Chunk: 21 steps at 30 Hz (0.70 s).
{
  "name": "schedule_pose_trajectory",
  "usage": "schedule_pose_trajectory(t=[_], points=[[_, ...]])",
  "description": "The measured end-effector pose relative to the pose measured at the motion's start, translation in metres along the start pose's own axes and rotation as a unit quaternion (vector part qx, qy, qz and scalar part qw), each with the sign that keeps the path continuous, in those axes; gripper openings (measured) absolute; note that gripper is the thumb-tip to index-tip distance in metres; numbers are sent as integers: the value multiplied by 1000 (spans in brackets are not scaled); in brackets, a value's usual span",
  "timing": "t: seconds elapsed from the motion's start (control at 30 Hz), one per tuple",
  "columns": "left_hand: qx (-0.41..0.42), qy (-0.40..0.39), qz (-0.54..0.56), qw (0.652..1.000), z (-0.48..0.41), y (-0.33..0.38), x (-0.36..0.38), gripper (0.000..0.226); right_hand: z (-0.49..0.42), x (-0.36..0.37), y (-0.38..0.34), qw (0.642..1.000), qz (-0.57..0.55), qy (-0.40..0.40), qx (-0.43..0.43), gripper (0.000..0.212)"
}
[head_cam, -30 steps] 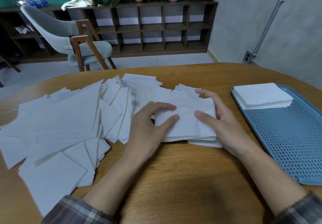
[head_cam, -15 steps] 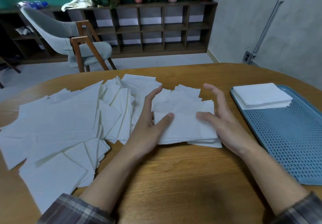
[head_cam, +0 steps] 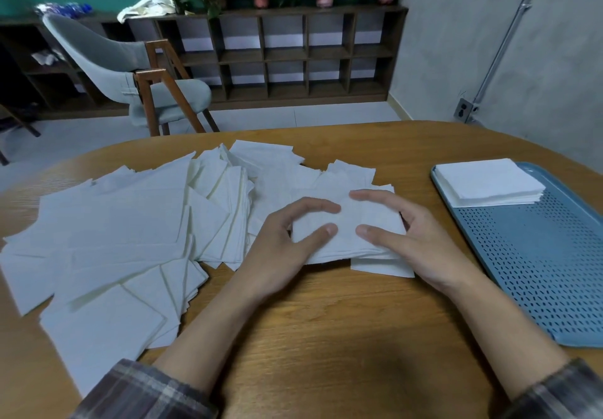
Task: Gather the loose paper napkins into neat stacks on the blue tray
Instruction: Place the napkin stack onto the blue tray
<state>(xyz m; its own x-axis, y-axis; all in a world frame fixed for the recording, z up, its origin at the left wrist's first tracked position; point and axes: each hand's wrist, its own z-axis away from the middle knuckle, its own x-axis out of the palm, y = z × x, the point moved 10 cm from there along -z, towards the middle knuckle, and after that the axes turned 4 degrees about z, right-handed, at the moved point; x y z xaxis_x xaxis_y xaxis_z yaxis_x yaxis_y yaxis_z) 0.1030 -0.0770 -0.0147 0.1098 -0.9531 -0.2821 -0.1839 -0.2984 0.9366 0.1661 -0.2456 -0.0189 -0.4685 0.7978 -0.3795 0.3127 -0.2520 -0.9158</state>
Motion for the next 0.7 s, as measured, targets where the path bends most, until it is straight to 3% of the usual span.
schedule_pose_trajectory(t=[0.13, 0.37, 0.6, 0.7], points=[[-22, 14, -5, 1000, 1, -9, -2, 27, 2, 3, 4, 1000, 17, -12, 10, 51], [-13, 38, -8, 999, -1, 7, 10, 25, 9, -20, -7, 999, 27, 23, -7, 52], [-9, 0, 65, 998, -18, 39, 70, 27, 39, -104, -4, 996, 52, 59, 29, 48], [-25, -22, 48, 998, -31, 44, 108, 28, 56, -139, 14, 993, 71, 57, 69, 50]])
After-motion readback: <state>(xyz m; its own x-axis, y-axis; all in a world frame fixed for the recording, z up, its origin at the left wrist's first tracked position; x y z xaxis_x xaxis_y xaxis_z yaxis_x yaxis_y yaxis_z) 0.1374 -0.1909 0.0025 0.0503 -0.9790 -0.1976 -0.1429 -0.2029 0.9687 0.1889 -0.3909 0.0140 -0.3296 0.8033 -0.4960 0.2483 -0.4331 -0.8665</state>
